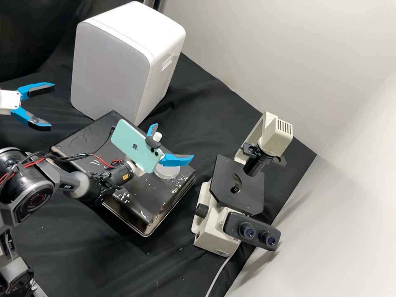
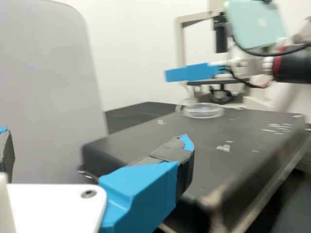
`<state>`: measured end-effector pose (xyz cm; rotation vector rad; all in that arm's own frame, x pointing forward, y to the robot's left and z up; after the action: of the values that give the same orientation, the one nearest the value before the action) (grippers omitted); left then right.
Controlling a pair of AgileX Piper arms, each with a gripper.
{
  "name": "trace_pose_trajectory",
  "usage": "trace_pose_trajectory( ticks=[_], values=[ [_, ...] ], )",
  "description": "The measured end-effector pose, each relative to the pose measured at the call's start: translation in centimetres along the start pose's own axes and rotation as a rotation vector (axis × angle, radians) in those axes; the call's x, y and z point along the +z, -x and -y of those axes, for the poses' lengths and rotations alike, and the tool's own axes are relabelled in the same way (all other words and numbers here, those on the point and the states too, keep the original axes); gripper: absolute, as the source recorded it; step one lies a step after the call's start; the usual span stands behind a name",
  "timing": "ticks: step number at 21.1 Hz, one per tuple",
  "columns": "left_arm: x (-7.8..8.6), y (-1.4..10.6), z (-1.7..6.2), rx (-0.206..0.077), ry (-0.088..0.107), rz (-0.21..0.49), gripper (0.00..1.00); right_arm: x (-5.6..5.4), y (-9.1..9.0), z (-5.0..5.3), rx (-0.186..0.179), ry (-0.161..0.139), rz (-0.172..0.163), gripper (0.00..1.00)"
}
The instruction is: Place the petri dish on the microscope
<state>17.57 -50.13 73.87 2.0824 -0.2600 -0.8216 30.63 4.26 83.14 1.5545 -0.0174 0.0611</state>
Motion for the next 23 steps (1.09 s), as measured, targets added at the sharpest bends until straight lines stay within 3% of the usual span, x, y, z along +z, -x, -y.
trace_pose_trajectory(
  ticks=[3,9,17,23],
  values=[
    [0.0,0.1,0.06,-0.01,0.018,0.018,1.0,0.0,0.0,0.0,0.0,0.0,0.0,1.0],
    [0.1,0.1,0.14,-0.02,0.018,0.04,1.0,0.0,0.0,0.0,0.0,0.0,0.0,1.0],
    [0.2,0.1,0.15,-0.022,0.016,0.045,1.0,0.9,3.1,0.8,-0.011,0.002,0.012,1.0],
    [0.2,0.1,0.15,-0.022,0.016,0.045,1.0,1.7,5.0,2.0,-0.044,0.001,0.035,1.0]
  ],
)
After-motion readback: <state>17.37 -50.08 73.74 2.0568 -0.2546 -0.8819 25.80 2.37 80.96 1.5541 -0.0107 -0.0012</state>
